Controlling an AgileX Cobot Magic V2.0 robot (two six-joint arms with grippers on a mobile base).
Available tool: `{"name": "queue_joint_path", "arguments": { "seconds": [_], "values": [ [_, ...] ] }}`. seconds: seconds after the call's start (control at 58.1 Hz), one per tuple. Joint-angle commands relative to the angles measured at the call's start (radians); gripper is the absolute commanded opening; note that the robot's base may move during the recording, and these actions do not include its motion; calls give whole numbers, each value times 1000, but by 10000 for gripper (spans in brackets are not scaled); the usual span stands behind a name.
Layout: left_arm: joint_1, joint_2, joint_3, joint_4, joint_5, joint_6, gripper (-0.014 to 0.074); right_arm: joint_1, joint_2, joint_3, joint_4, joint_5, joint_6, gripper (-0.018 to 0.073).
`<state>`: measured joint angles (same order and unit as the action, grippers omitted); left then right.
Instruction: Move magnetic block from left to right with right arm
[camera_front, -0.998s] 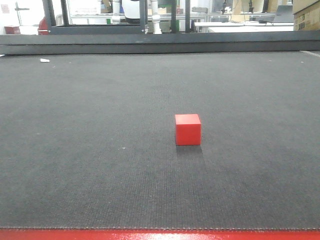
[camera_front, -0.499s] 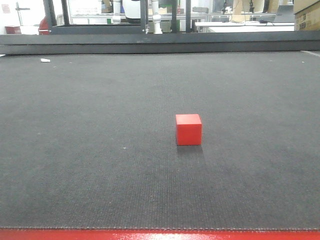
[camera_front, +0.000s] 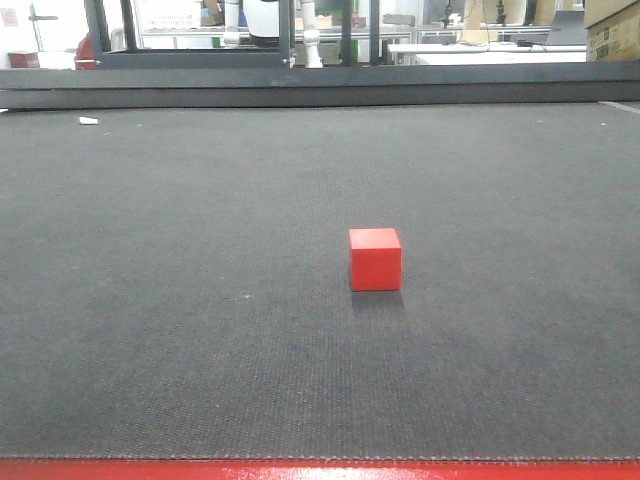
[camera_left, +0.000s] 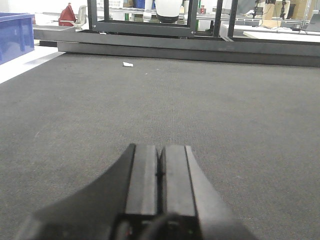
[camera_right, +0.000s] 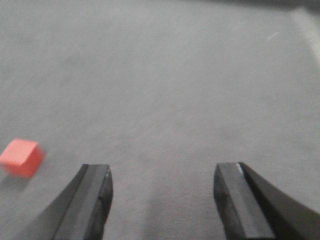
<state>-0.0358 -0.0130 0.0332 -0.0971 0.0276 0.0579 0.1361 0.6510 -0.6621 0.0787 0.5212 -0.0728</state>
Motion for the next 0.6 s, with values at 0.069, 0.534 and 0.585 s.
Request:
{"name": "queue_joint_path", "arguments": {
  "seconds": [0.069, 0.534, 0.585],
  "values": [
    [1, -13, 8, -5, -85, -6, -126, 138, 195, -187, -30, 18, 73, 560],
    [1, -13, 8, -5, -85, -6, -126, 498, 760, -630, -318, 339, 735, 560],
    [1, -13, 8, -5, -85, -6, -126, 512, 803, -656, -318, 346, 769, 560]
  ]
}}
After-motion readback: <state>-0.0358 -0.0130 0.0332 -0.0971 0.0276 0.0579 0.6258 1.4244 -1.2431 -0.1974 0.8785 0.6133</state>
